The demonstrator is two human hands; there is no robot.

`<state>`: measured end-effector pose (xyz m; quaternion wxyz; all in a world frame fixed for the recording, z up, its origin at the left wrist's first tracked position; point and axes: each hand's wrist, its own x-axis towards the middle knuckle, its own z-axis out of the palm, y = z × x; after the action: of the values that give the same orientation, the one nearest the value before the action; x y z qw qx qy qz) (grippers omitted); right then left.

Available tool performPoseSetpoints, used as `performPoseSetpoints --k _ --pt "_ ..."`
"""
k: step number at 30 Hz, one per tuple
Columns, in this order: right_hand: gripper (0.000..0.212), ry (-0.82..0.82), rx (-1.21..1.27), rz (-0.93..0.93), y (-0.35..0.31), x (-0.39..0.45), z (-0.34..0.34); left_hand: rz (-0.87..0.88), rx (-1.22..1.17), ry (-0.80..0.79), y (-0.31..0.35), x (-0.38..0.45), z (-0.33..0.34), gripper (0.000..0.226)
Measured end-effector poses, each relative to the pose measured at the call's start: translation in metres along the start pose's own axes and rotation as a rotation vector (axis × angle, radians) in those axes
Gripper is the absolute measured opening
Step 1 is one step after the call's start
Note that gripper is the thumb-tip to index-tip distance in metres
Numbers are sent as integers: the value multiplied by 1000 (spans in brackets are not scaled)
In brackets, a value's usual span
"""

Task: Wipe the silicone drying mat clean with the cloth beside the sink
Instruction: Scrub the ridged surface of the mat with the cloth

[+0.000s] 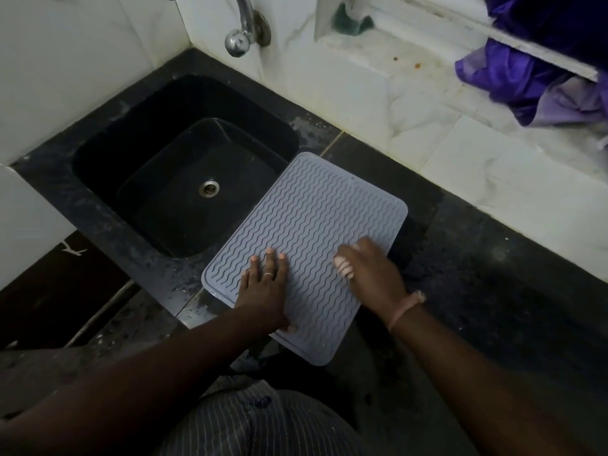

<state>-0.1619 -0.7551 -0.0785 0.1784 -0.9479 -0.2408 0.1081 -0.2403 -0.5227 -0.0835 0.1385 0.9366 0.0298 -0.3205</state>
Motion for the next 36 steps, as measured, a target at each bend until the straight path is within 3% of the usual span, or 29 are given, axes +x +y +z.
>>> performPoseSetpoints --k 5,7,11,15,26,32,36 --pt "48 56 -78 235 30 48 -17 2 -9 -29 0 0 -2 152" --pt "49 63 -53 249 24 51 -18 0 0 -31 1 -1 -5 150" --pt "47 44 68 58 -3 27 -8 -29 0 93 7 0 -7 139" --pt "51 -72 65 -110 -36 0 20 -12 -29 136 11 18 -19 149" --pt "54 -54 -9 -148 -15 10 22 12 -31 -177 13 55 -49 162" --pt "53 109 -8 184 58 69 -15 25 -49 -268 13 56 -58 161" --pt "56 150 -39 295 57 89 -23 30 -46 -275 15 55 -59 160"
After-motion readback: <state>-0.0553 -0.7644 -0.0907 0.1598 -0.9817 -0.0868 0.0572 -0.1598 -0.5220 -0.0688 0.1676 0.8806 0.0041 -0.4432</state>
